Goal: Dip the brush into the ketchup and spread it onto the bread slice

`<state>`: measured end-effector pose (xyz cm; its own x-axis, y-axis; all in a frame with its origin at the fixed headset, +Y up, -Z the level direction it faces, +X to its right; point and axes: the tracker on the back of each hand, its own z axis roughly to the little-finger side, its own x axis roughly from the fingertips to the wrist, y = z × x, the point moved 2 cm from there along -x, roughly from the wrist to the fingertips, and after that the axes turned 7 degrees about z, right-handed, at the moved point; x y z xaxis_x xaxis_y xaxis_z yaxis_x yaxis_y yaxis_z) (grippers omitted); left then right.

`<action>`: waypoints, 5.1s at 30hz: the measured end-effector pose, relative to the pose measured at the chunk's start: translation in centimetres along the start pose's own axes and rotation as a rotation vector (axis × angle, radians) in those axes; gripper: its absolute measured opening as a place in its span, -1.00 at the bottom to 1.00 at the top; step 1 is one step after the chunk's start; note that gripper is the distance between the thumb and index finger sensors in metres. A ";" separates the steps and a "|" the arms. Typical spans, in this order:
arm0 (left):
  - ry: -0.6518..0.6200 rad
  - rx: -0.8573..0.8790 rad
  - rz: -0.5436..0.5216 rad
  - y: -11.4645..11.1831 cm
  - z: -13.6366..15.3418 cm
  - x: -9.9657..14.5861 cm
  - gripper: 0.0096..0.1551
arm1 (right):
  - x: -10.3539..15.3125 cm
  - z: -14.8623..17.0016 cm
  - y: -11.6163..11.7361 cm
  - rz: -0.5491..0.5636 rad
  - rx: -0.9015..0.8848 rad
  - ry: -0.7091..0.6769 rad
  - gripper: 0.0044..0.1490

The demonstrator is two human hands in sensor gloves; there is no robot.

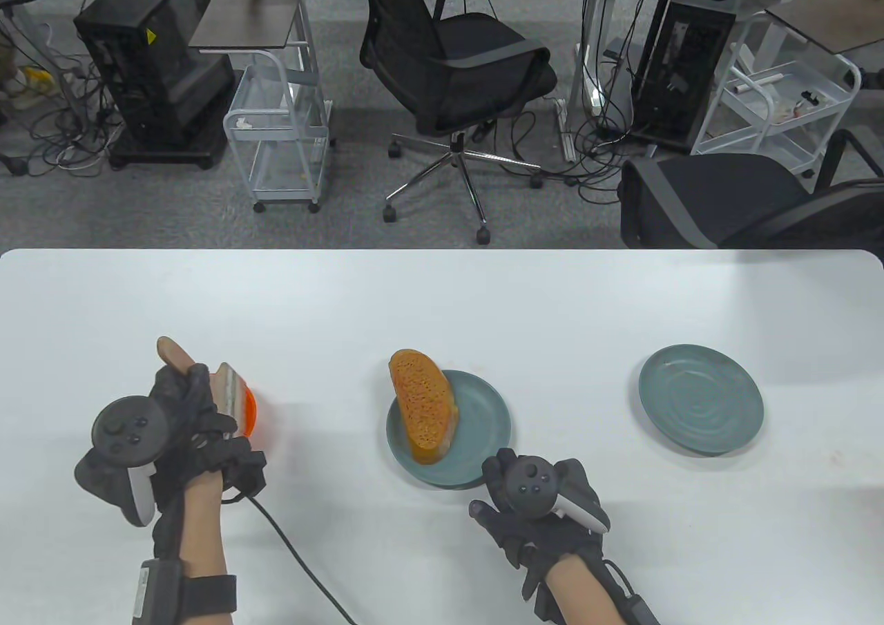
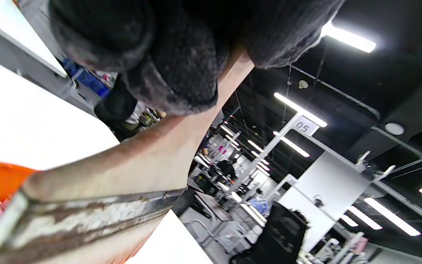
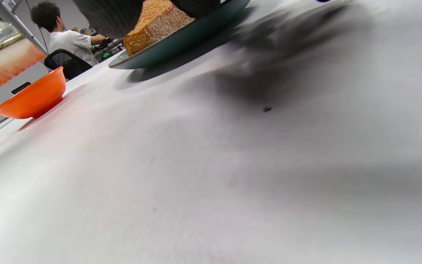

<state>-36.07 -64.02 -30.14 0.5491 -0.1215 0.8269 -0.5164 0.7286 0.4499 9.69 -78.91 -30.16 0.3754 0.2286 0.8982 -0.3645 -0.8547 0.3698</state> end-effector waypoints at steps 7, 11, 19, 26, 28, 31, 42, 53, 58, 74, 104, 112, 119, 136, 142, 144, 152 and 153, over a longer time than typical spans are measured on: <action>0.035 -0.017 0.031 -0.7 2.2 -1.5 -0.43 | 0.0 0.1 -0.1 -0.001 -0.009 -0.002 -0.10; 0.047 -0.032 0.032 -1.9 2.8 -1.9 -0.43 | 0.0 0.1 -0.1 -0.002 -0.010 -0.001 -0.10; 0.076 -0.060 0.055 -3.1 3.5 -2.8 -0.43 | 0.0 0.1 -0.1 -0.003 -0.010 -0.003 -0.10; 0.046 -0.086 0.053 -2.7 2.6 -2.7 -0.43 | 0.0 0.1 -0.1 -0.005 -0.015 -0.004 -0.10; 0.016 -0.072 0.040 -2.0 1.9 -2.5 -0.43 | 0.0 0.1 -0.1 -0.006 -0.017 -0.003 -0.10; -0.071 -0.036 0.023 -1.1 -0.2 -1.8 -0.43 | 0.0 0.1 -0.1 -0.006 -0.017 -0.003 -0.10; -0.436 0.175 0.048 -5.2 -10.2 4.0 -0.43 | 0.0 0.1 -0.1 -0.005 -0.009 0.000 -0.10; -0.339 0.270 0.166 -15.2 -10.5 7.5 -0.43 | 0.0 0.1 -0.1 -0.011 -0.018 -0.006 -0.10; -0.317 0.263 0.163 -15.8 -9.4 7.3 -0.43 | 0.0 0.1 -0.1 -0.011 -0.017 -0.006 -0.09; -0.275 0.300 0.185 -16.2 -9.1 7.0 -0.43 | 0.0 0.1 0.0 -0.005 -0.013 0.001 -0.09; -0.328 0.361 0.181 -15.1 -9.4 7.3 -0.43 | 0.0 0.1 0.0 -0.001 -0.020 -0.004 -0.10; -0.406 0.139 0.062 -14.1 -9.4 7.0 -0.44 | 0.0 0.1 -0.1 0.010 -0.004 -0.011 -0.11; -0.342 0.327 0.130 -14.7 -8.9 6.6 -0.44 | 0.0 0.1 0.0 0.011 -0.008 -0.017 -0.10; -0.475 0.211 0.088 -14.6 -10.3 7.4 -0.44 | 0.0 0.1 0.0 0.016 -0.012 -0.009 -0.11; -0.370 0.231 0.130 -15.2 -10.0 7.3 -0.46 | 0.0 0.3 0.0 0.028 -0.002 -0.028 -0.12; -0.354 0.193 0.082 -14.3 -9.4 7.0 -0.46 | 0.0 0.3 0.0 0.026 -0.011 -0.023 -0.12; -0.303 0.303 0.165 -14.9 -9.3 7.0 -0.45 | -0.1 0.0 0.1 0.022 0.002 -0.014 -0.11; -0.292 0.298 0.189 -15.5 -9.3 7.1 -0.45 | -0.1 0.1 0.1 0.022 0.000 -0.015 -0.11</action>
<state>-18.08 -69.86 -34.38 0.2407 -0.2211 0.9451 -0.7797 0.5358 0.3239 9.71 -79.00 -30.21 0.3801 0.2026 0.9025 -0.3728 -0.8594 0.3500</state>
